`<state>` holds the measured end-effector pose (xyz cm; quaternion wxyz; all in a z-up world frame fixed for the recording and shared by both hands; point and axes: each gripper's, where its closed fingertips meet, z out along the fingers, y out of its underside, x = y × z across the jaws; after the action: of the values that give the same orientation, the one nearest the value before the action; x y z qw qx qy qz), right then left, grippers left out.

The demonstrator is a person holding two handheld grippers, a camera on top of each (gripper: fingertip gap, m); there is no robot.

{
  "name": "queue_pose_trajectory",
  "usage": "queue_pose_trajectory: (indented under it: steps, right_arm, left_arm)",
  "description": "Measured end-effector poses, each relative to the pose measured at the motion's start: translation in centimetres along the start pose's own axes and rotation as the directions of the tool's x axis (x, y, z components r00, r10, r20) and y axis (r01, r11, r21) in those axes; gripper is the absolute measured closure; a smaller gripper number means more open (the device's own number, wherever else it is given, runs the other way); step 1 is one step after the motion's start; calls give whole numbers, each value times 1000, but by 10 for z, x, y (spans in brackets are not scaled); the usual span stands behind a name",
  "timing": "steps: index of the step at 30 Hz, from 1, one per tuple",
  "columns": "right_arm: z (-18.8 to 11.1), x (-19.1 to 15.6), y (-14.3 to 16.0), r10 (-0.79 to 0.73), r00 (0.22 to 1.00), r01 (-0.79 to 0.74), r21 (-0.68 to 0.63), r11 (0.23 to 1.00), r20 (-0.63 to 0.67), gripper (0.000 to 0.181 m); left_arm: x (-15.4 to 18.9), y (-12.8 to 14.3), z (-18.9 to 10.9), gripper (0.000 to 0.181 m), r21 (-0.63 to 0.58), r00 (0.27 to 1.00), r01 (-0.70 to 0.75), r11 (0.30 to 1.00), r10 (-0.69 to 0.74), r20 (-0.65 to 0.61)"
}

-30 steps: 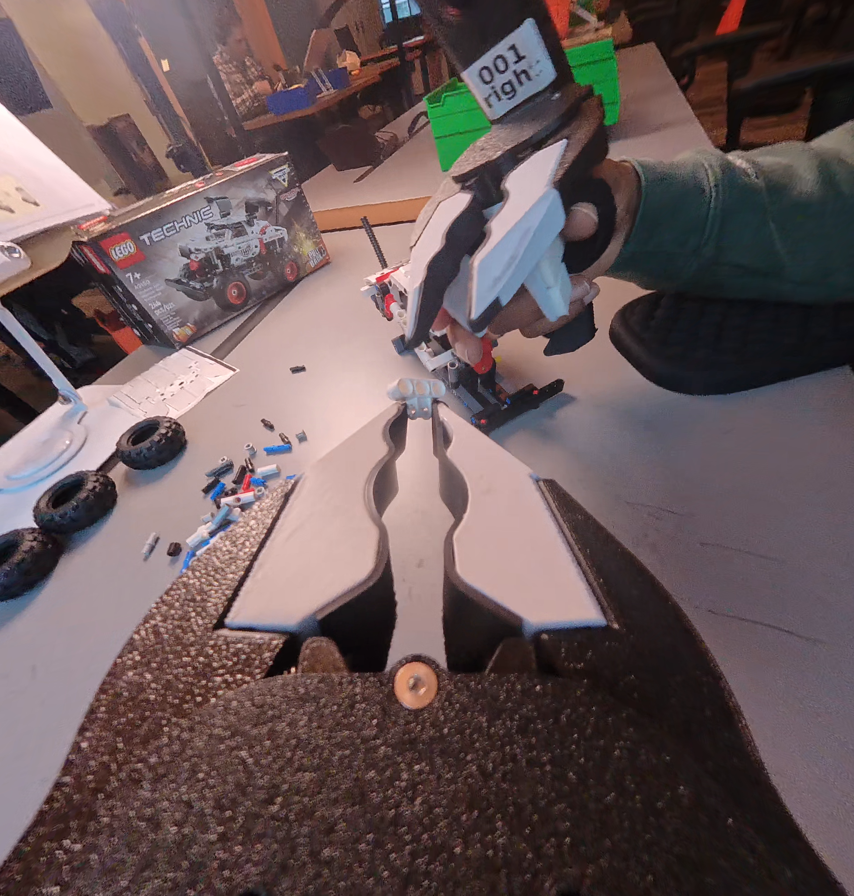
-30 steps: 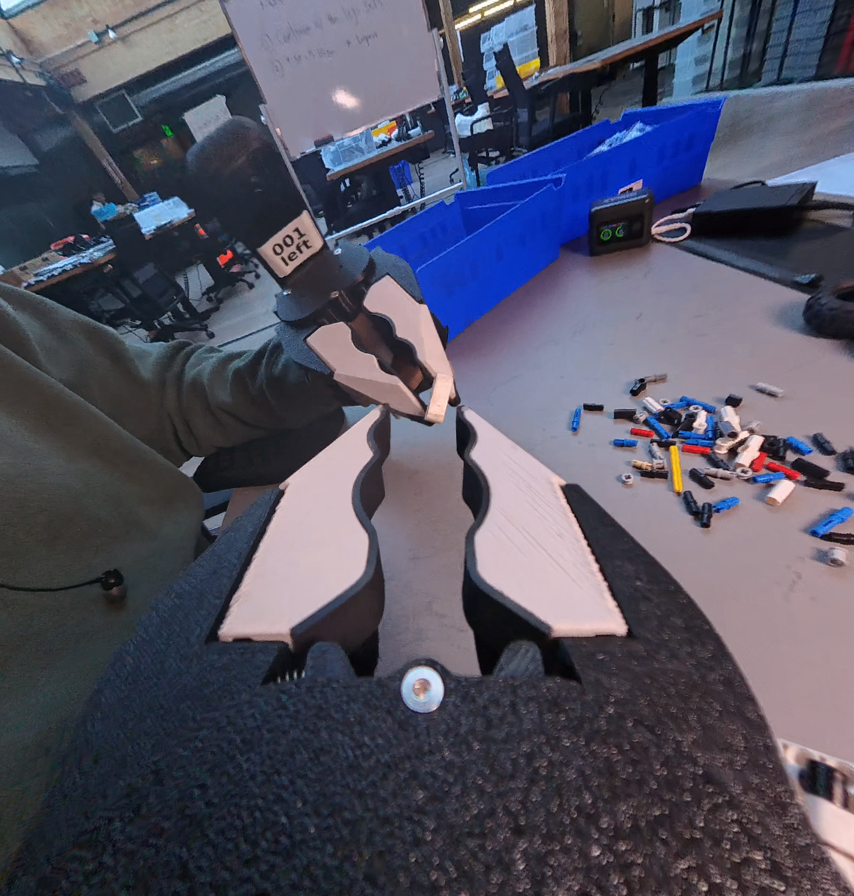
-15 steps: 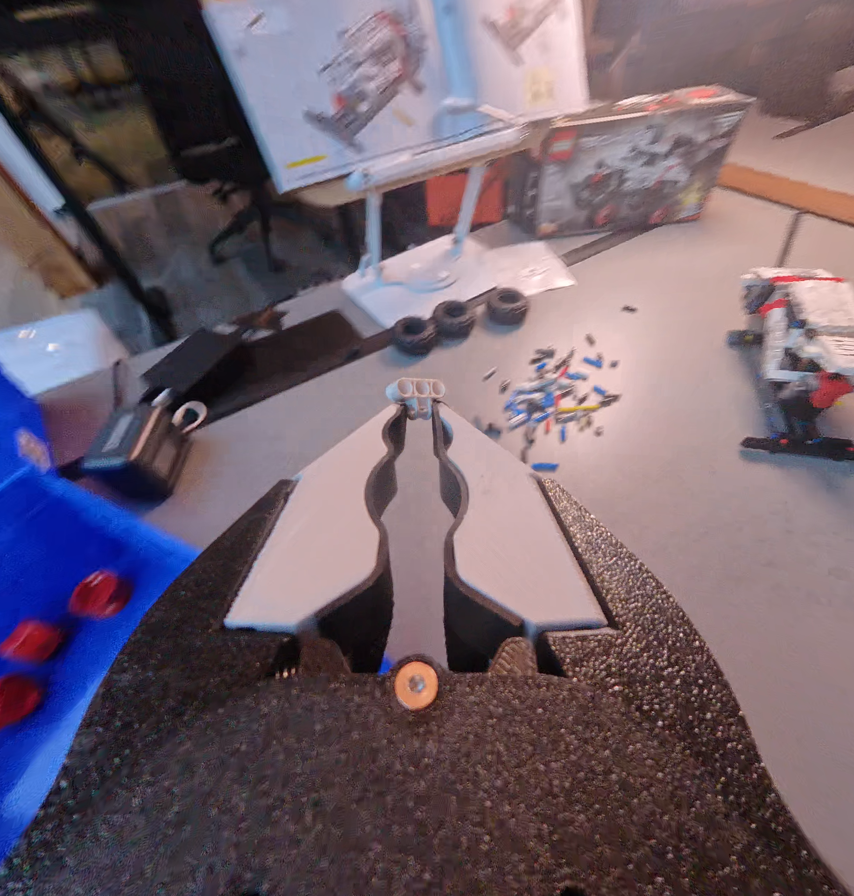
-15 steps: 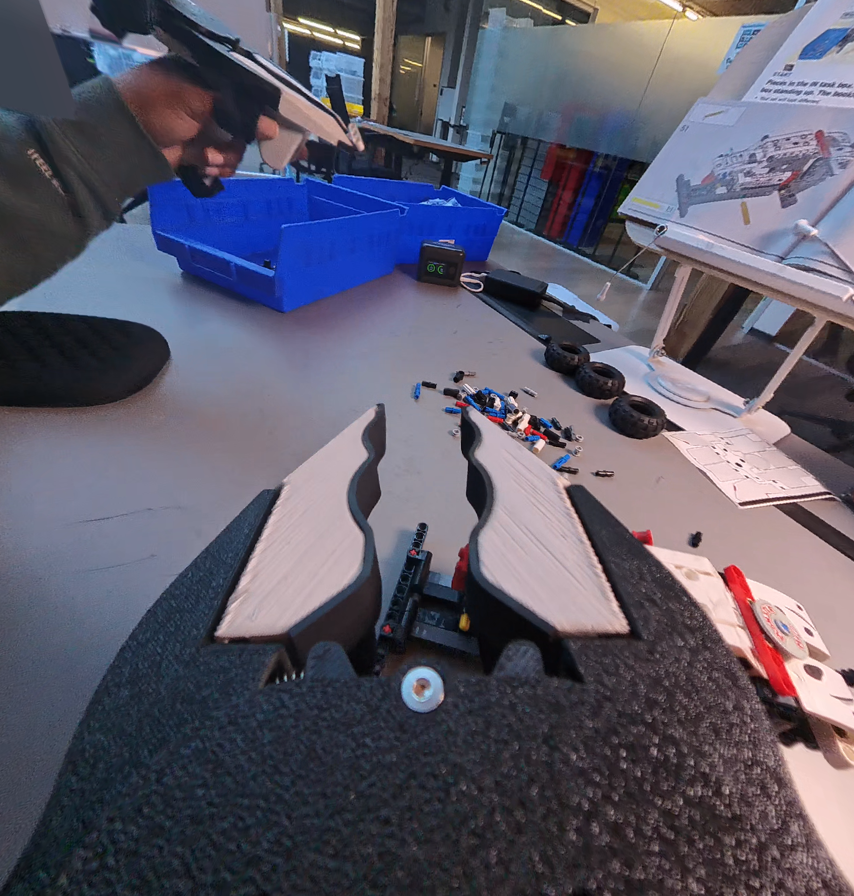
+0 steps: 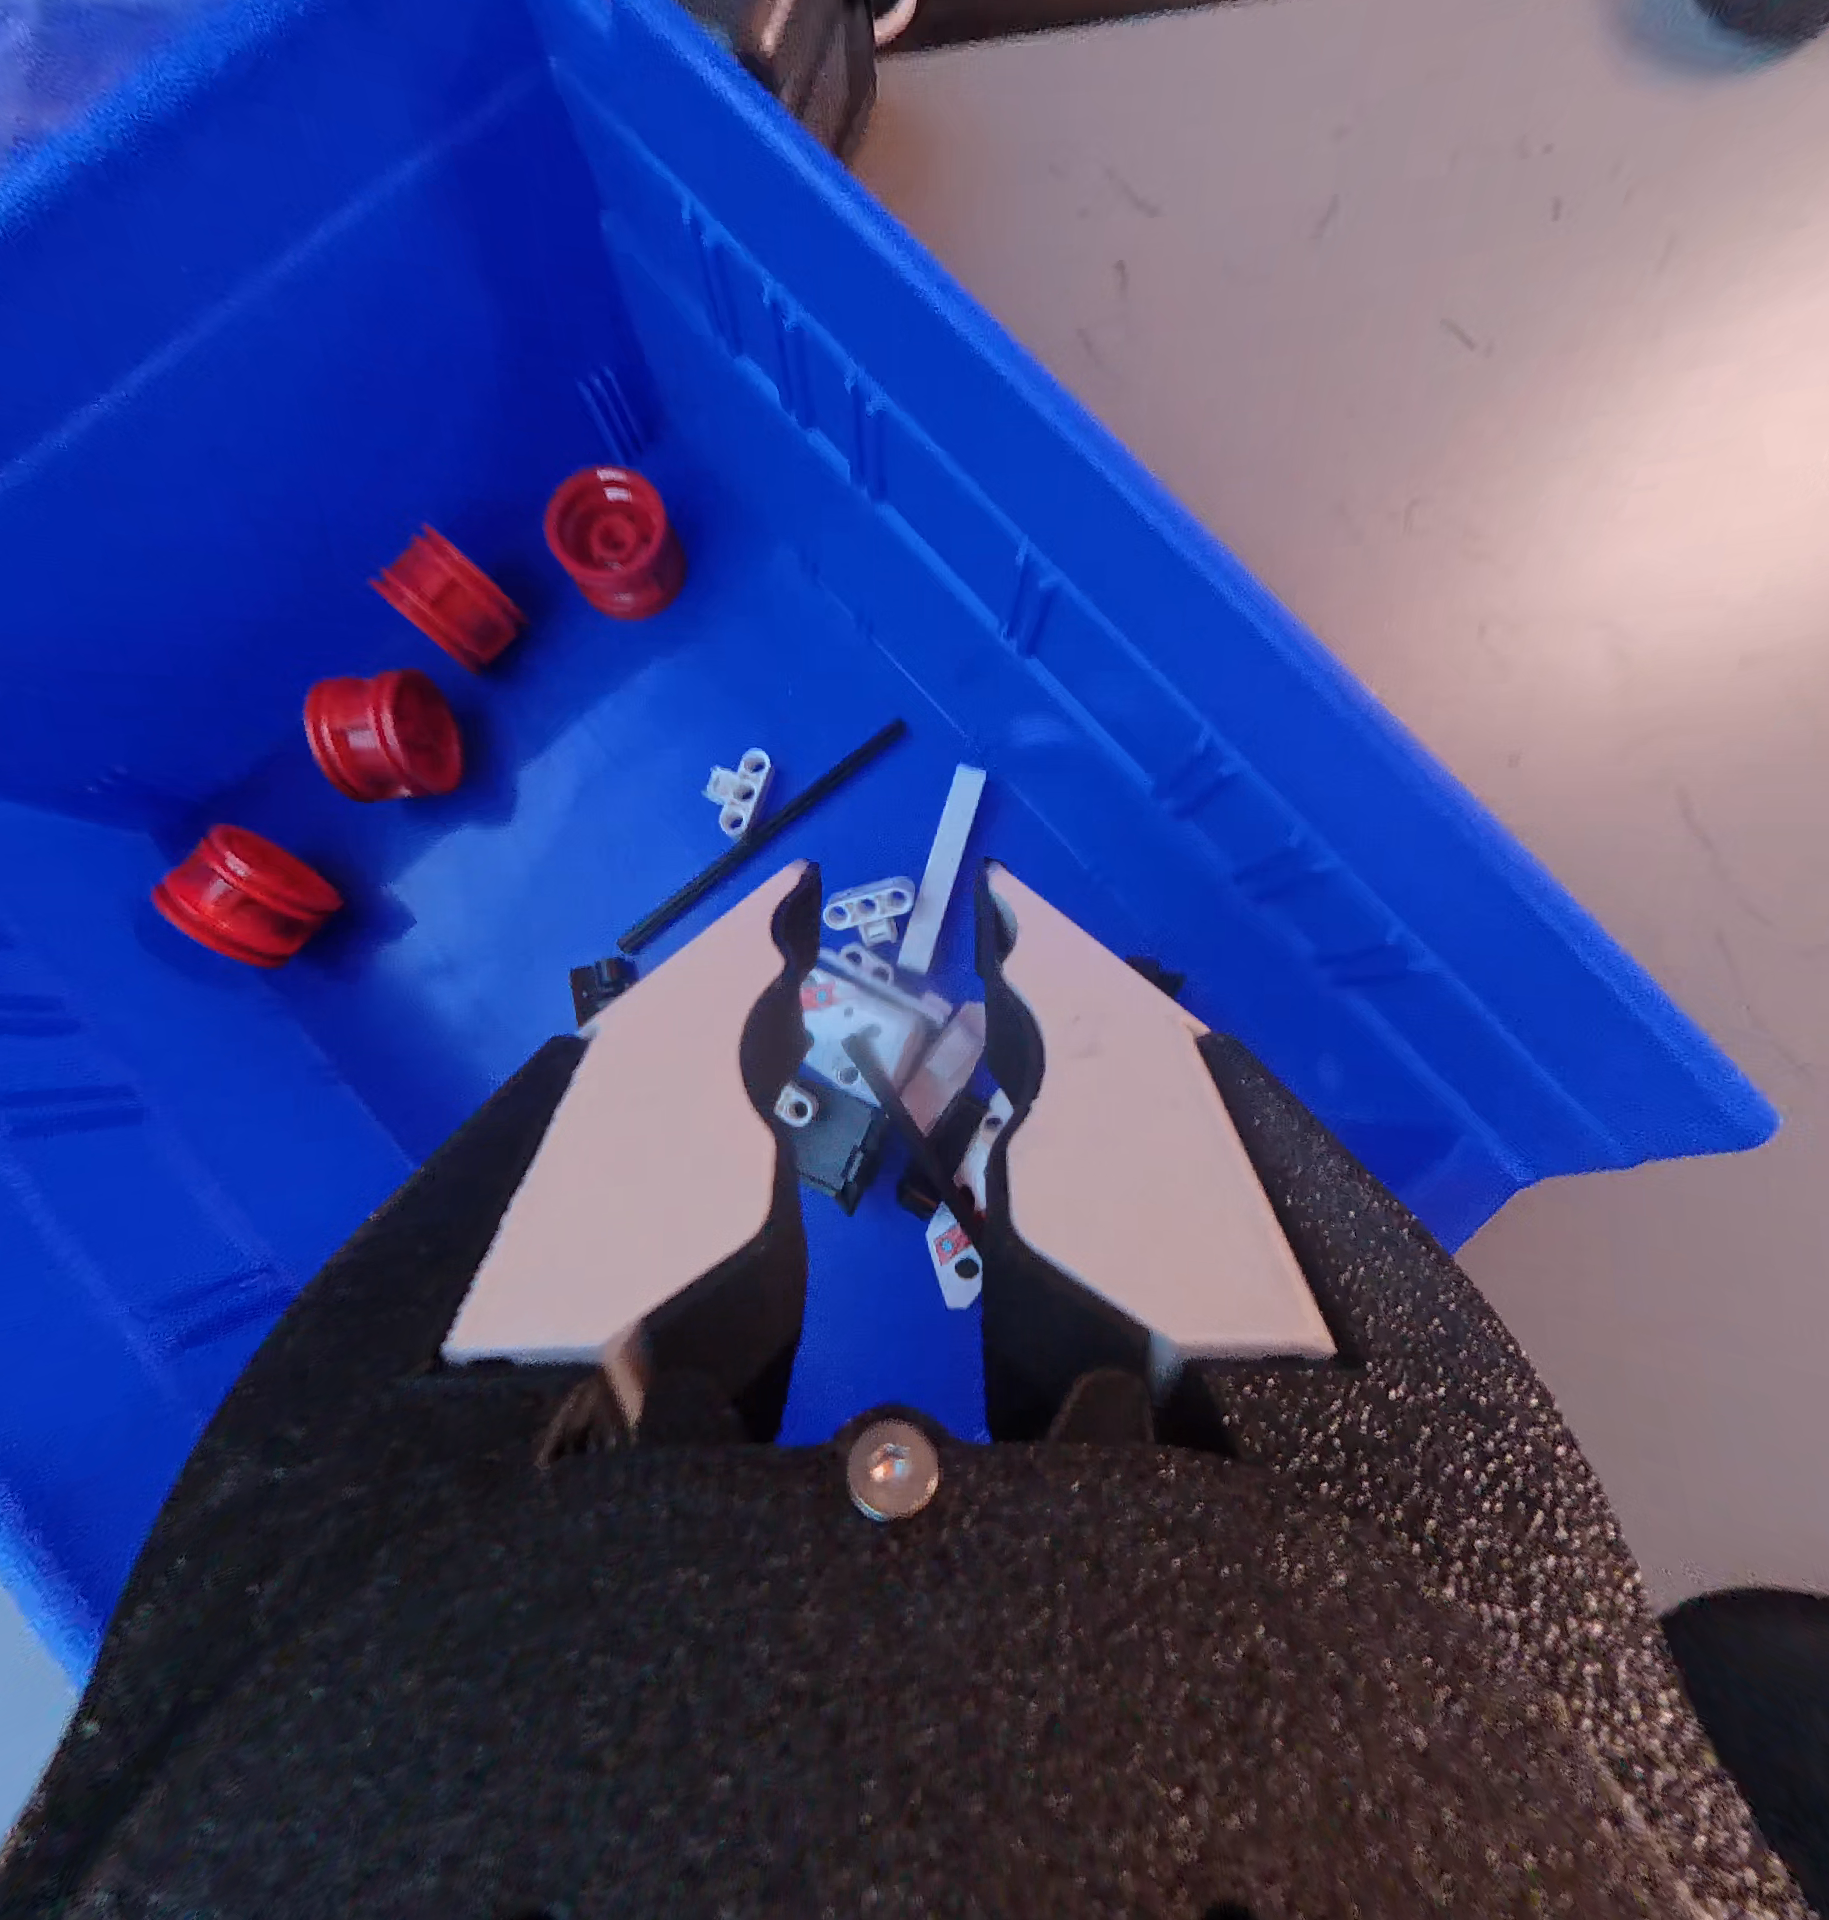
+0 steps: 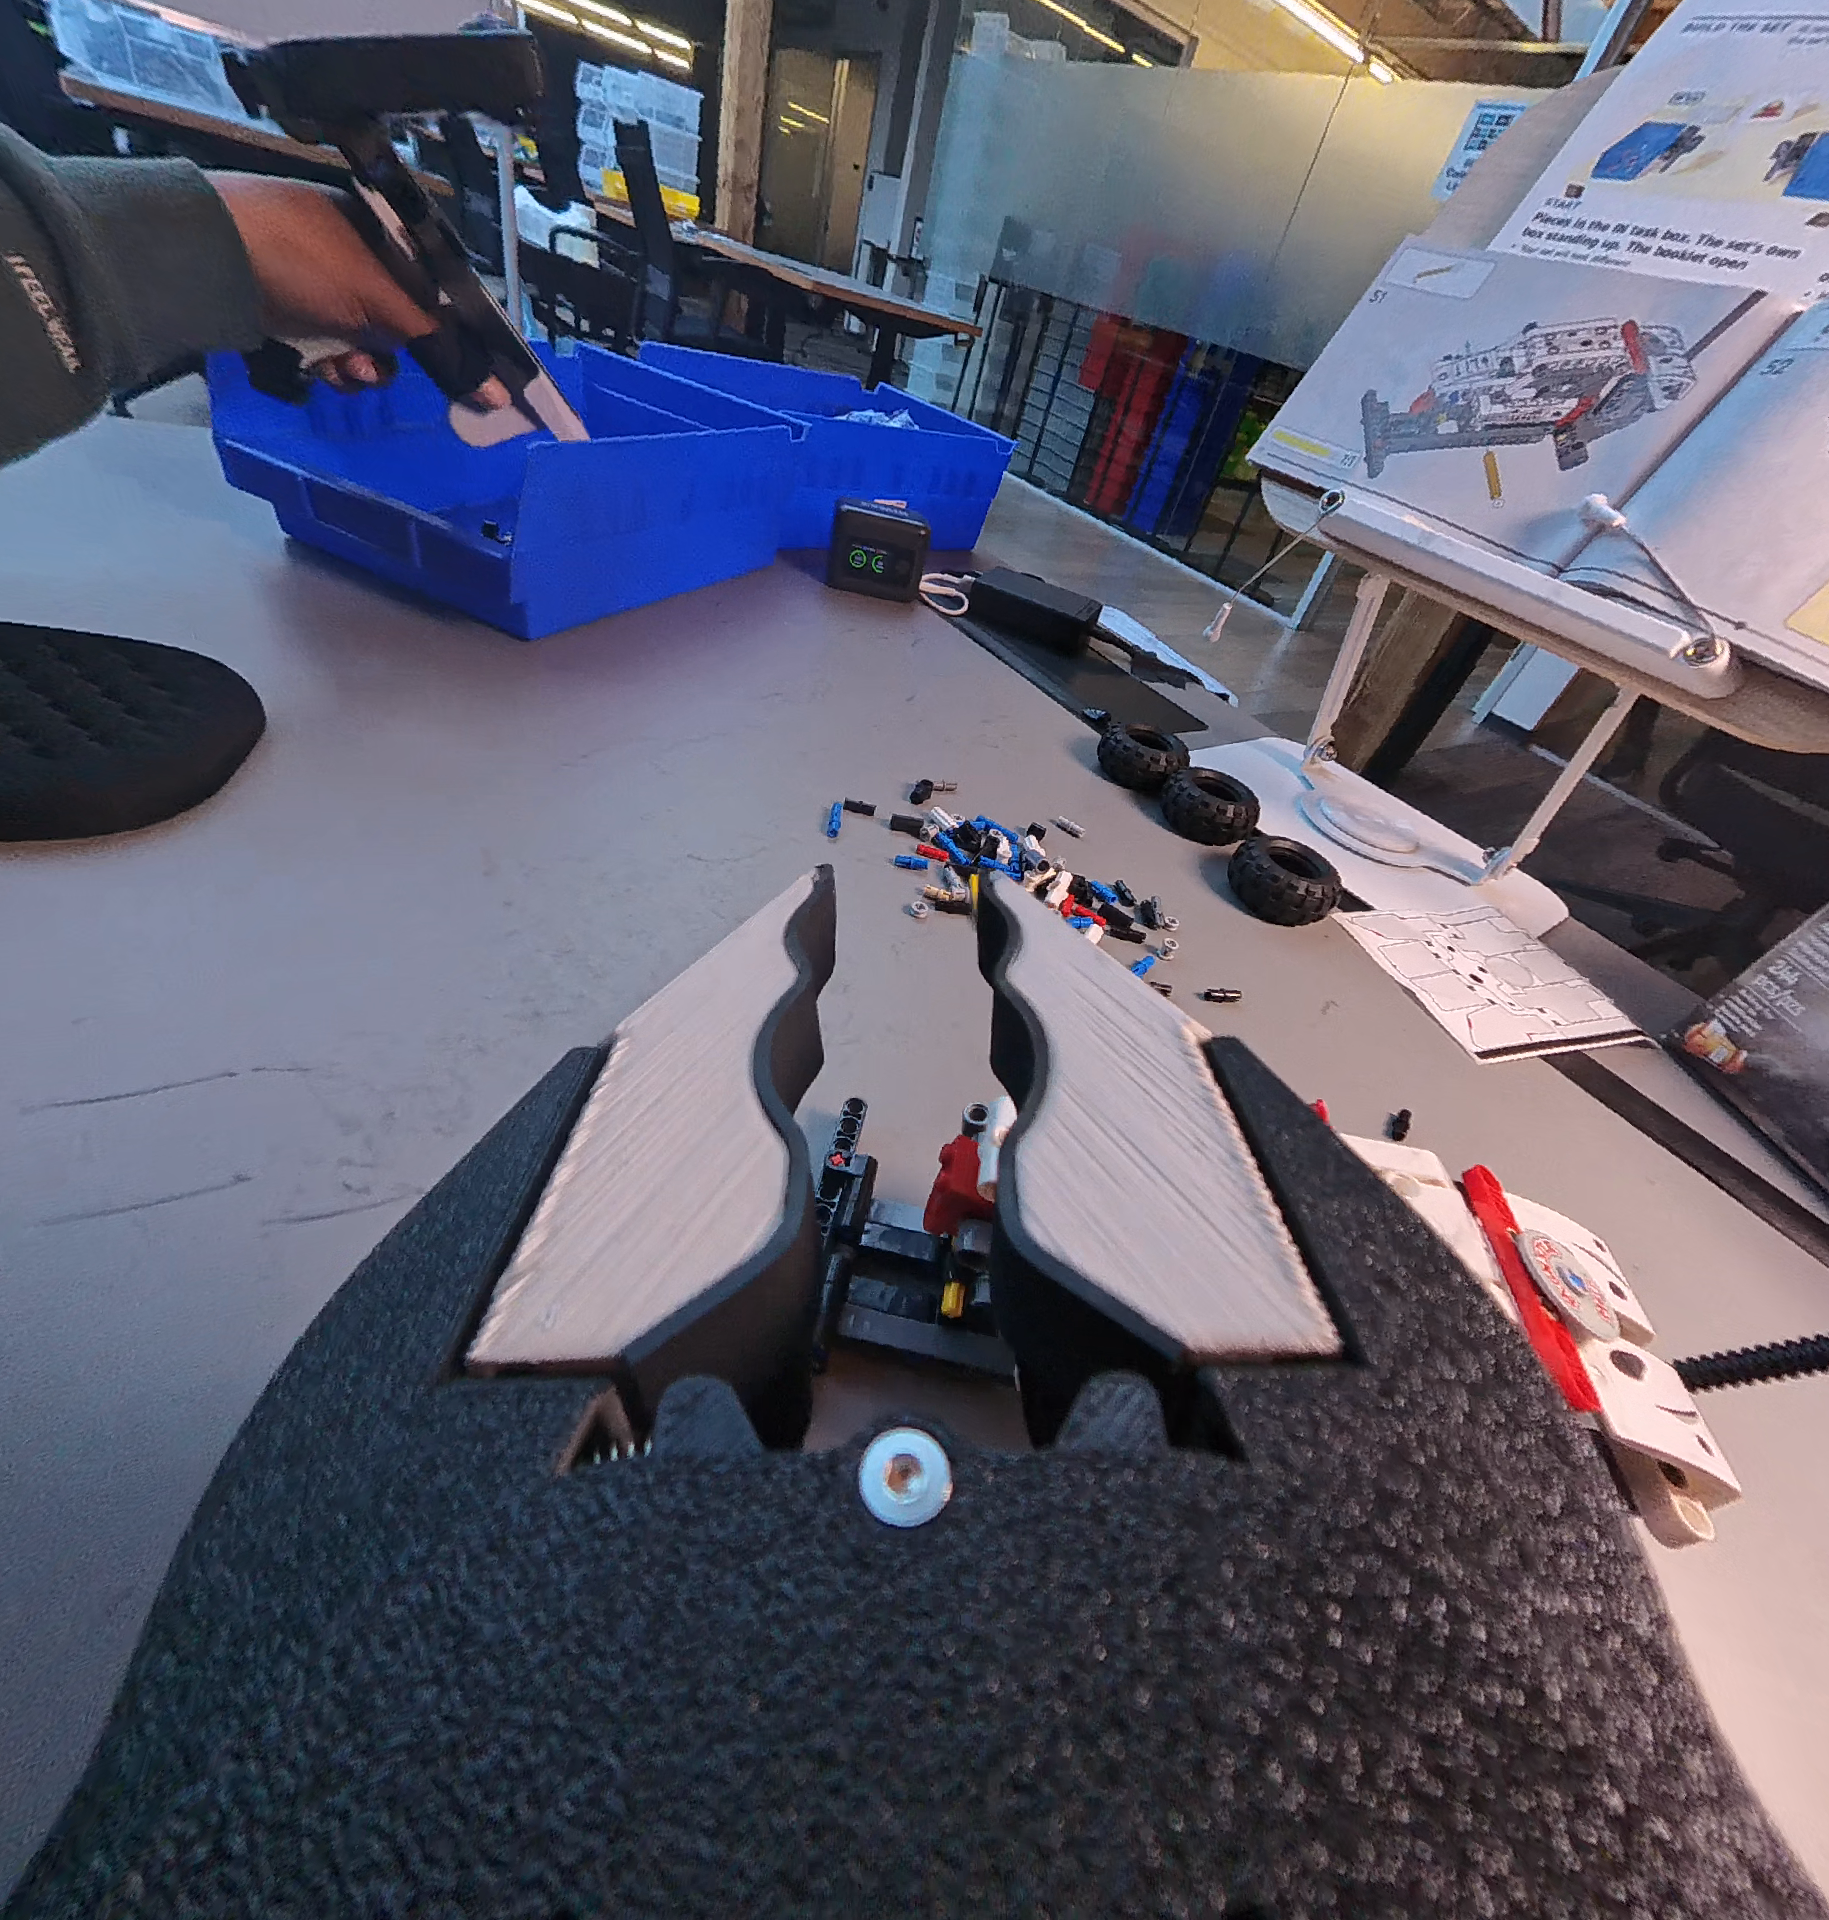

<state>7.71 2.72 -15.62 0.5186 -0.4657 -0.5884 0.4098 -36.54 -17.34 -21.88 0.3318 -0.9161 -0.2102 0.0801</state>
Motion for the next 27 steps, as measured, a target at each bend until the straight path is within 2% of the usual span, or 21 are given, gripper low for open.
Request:
queue_pose_trajectory:
  steps: [3,7,12,16,19,22,27]
  right_arm:
    - [-1,6,-1,12,999,-12,9,1000,-30,155]
    - [-3,16,-3,19,996,-17,31,999,-81,155]
    - [-6,27,-5,29,989,-20,63,998,-145,157]
    - [-7,33,-5,30,983,-17,78,997,-181,160]
    - [-7,36,-4,10,979,5,74,997,-204,161]
    - [-9,39,-4,-18,974,35,69,997,-226,161]
    - [-12,46,-10,-15,962,42,92,995,-273,164]
  left_arm:
    - [5,-35,-13,143,141,999,-31,990,26,32]
    - [34,-89,-39,136,338,995,-101,936,95,37]
    - [102,-149,-61,131,550,976,-167,818,217,-26]
    - [159,-194,-62,128,695,953,-201,690,301,-24]
    - [198,-231,-45,125,755,948,-175,632,315,-44]
    - [228,-268,-13,117,765,943,-151,626,322,-78]
    - [247,-313,63,108,711,948,-161,685,307,-81]
